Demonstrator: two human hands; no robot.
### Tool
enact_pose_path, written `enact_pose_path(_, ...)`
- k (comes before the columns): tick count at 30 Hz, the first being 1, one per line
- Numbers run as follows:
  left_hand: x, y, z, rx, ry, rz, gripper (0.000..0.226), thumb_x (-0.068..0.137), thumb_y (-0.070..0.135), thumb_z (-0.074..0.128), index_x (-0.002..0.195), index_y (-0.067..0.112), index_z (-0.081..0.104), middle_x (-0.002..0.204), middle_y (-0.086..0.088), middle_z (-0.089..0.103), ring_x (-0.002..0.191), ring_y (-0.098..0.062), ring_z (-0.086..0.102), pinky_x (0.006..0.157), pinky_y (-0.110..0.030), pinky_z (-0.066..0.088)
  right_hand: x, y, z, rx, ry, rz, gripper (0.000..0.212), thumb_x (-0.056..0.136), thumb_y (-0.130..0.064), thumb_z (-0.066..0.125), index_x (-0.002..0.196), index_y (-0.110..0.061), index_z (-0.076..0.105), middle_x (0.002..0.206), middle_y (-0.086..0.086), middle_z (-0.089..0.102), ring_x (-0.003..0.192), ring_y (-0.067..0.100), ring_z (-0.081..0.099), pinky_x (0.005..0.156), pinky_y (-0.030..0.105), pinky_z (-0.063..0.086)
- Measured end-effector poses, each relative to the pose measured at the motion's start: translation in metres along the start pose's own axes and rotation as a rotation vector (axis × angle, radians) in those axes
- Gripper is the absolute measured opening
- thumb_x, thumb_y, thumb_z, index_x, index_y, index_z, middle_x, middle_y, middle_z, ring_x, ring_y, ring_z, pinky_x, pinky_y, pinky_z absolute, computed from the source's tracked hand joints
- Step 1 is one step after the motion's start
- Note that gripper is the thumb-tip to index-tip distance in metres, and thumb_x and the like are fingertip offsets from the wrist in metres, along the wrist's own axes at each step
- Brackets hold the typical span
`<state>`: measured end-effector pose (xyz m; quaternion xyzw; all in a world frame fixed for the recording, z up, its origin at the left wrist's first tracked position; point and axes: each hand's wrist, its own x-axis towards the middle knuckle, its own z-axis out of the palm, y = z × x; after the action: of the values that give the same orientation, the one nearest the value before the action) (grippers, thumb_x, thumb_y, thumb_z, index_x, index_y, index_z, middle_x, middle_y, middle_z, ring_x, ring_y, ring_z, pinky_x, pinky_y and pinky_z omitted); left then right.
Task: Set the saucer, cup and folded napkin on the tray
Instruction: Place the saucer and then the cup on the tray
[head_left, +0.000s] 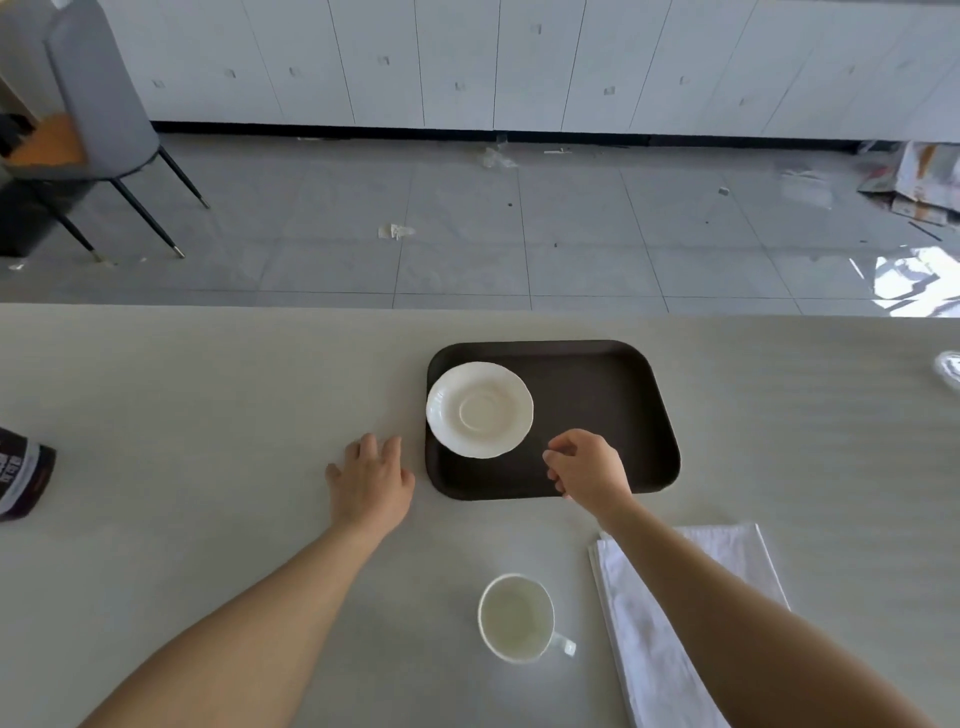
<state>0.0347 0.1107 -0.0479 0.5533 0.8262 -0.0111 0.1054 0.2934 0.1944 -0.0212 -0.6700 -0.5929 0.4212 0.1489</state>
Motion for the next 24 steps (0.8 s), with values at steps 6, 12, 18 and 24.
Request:
enact_pose_path(6,-0.023,0.001,0.029,0.013,-0.054,-0.044,0.061,0.095,0.05,0.037,0.149,0.024,0.025,0.156,-0.017,0.017,0.145,-0.037,0.008,0.106,-0.071,0.018,-0.038,0.003,-0.002,-0.114,-0.044,-0.089,0.013,0.091,-0.025,0.064,0.101,-0.02,0.07,0.083,-0.003,0.072,0.077,0.02,0.068,0.076,0.037,0.06)
enact_pose_path(12,-0.027,-0.006,0.054,-0.032,-0.012,-0.052,0.066,0.095,0.056,0.019,0.153,0.029,0.005,0.163,-0.01,0.0,0.148,-0.032,-0.008,0.112,-0.068,0.0,-0.104,0.026,-0.02,-0.221,-0.254,-0.126,0.021,0.087,-0.043,0.068,0.105,-0.031,0.07,0.082,-0.017,0.068,0.077,0.002,0.065,0.071,0.02,0.052)
enact_pose_path(18,-0.031,-0.005,0.057,-0.042,0.061,-0.05,0.065,0.094,0.053,0.032,0.152,0.027,0.018,0.162,-0.012,0.014,0.148,-0.034,0.003,0.111,-0.07,0.006,-0.137,0.054,-0.022,-0.425,-0.441,-0.15,0.038,0.075,-0.031,0.078,0.111,-0.029,0.066,0.097,-0.016,0.064,0.082,0.005,0.063,0.074,0.017,0.057)
enact_pose_path(24,-0.03,-0.006,0.058,-0.073,0.108,-0.05,0.063,0.092,0.053,0.036,0.149,0.029,0.025,0.16,-0.01,0.018,0.148,-0.032,0.006,0.112,-0.068,0.008,-0.136,0.058,-0.015,-0.454,-0.439,-0.267,0.034,0.076,-0.049,0.079,0.101,-0.027,0.069,0.096,-0.014,0.068,0.079,0.004,0.064,0.076,0.021,0.058)
